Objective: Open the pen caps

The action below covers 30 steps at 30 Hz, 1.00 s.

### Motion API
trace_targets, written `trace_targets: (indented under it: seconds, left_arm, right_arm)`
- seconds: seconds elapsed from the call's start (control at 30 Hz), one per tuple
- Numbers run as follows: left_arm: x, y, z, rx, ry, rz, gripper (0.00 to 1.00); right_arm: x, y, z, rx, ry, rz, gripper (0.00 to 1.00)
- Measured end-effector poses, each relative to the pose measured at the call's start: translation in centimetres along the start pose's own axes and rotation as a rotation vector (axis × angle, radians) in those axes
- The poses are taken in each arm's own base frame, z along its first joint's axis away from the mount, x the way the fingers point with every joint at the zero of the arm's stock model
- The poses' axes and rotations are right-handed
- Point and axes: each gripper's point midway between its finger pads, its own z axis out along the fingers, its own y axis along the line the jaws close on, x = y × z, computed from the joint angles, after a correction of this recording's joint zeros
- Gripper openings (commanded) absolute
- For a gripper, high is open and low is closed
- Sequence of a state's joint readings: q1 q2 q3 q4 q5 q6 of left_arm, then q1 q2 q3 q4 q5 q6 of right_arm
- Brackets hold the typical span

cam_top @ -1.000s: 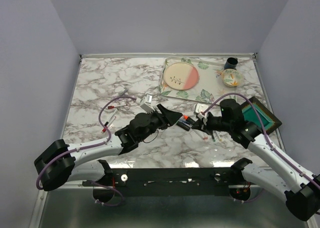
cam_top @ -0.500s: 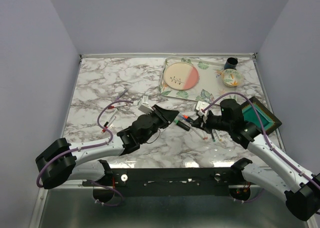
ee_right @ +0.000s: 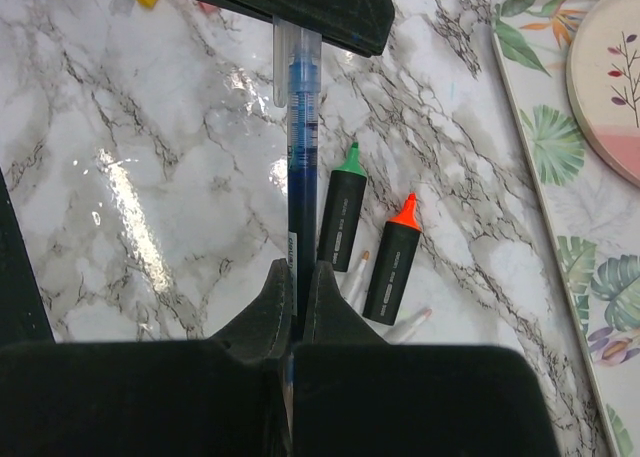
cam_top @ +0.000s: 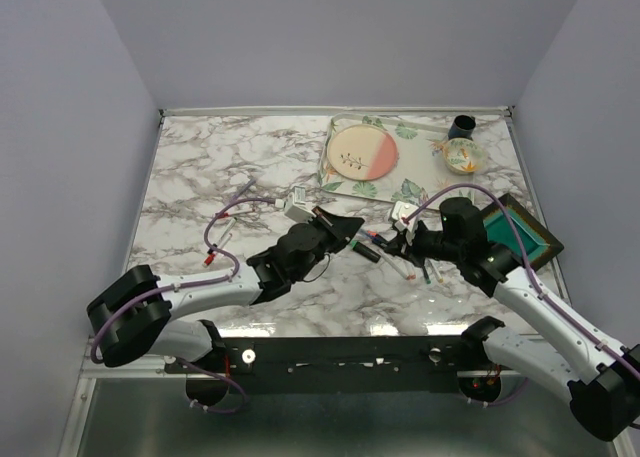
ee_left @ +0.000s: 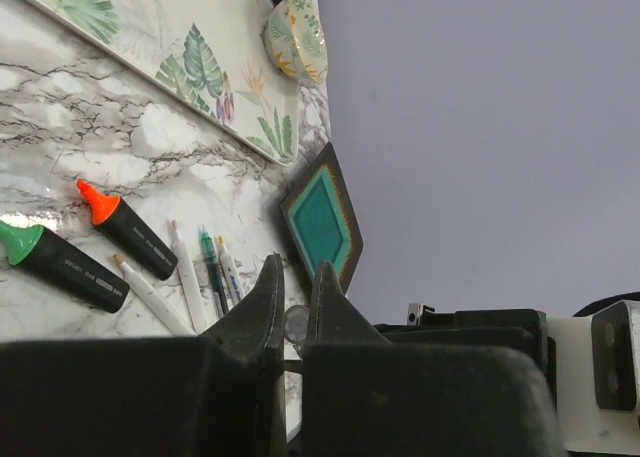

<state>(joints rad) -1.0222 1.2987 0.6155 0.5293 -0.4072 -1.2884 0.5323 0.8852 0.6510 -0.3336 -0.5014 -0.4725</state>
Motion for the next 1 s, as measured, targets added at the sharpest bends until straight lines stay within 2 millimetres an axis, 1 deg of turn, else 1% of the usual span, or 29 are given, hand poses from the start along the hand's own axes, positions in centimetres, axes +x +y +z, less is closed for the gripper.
trace_targets:
  seconds: [0.07,0.13,0.2,0.23,0.27,0.3,0.33,0.37,0.43,0.47,0.5,0.53,0.57,0.6,0.7,0.87,0.93,1.0]
  left_arm:
    - [0.0,0.0,0.0,0.000,0.000,0.000,0.00]
    - [-0.4,0.1,0.0,-0.006,-0.013,0.003,0.00]
    - [-1.0,0.1,-0.6,-0.011,-0.020,0.000,0.00]
    - [-1.9,0.0,-1.3,-0.012,-0.038,-0.010,0.00]
    - [-3.1,0.2,-1.8,-0.020,-0.073,-0.014,0.00]
    - [-5.5,0.6,-2.3,-0.030,-0.137,-0.032,0.00]
    - [-7.5,1.1,-2.7,-0.039,-0.193,-0.047,0.00]
    - [-11.2,1.9,-3.6,-0.054,-0.298,-0.072,0.00]
    - [-15.3,3.2,-5.1,-0.080,-0.424,-0.098,0.00]
    - [-16.0,3.7,-5.6,-0.088,-0.448,-0.104,0.00]
    - [-16.4,4.0,-5.9,-0.095,-0.459,-0.106,0.00]
    - [-16.7,4.8,-6.2,-0.115,-0.469,-0.100,0.00]
    - [-16.7,5.4,-6.3,-0.134,-0.468,-0.088,0.00]
    - [-16.6,5.8,-6.3,-0.148,-0.457,-0.074,0.00]
    - [-15.5,7.3,-6.1,-0.219,-0.384,0.017,0.00]
    - [-13.2,9.9,-6.3,-0.334,-0.224,0.200,0.00]
    - [-12.3,11.2,-6.8,-0.377,-0.167,0.265,0.00]
    - [-11.9,12.1,-7.2,-0.408,-0.133,0.304,0.00]
  right_arm:
    - [0.1,0.0,0.0,0.000,0.002,-0.001,0.01]
    - [0.1,0.0,0.0,0.000,0.002,-0.009,0.01]
    - [-0.3,-0.1,0.1,-0.002,-0.014,-0.030,0.01]
    - [-0.7,-0.1,0.1,-0.004,-0.027,-0.044,0.01]
    - [-0.7,0.0,0.1,-0.009,-0.024,-0.052,0.01]
    - [-0.5,0.1,0.1,-0.012,-0.016,-0.055,0.01]
    - [-0.3,0.1,0.0,-0.014,-0.007,-0.054,0.01]
    - [0.0,0.1,0.1,-0.017,0.006,-0.050,0.01]
    - [0.4,0.2,0.1,-0.020,0.018,-0.049,0.01]
    - [0.5,0.2,0.1,-0.020,0.024,-0.048,0.01]
    - [0.6,0.1,0.1,-0.017,0.029,-0.047,0.01]
    - [0.7,0.0,0.2,-0.010,0.035,-0.047,0.01]
    - [0.9,-0.2,0.2,-0.002,0.044,-0.045,0.01]
    - [1.2,-0.4,0.3,0.006,0.056,-0.042,0.01]
    - [2.9,-1.4,0.9,0.044,0.132,-0.019,0.01]
    - [7.4,-3.3,1.8,0.107,0.340,0.056,0.01]
    - [8.9,-4.2,1.7,0.138,0.413,0.097,0.01]
    - [10.4,-5.5,1.0,0.190,0.468,0.150,0.01]
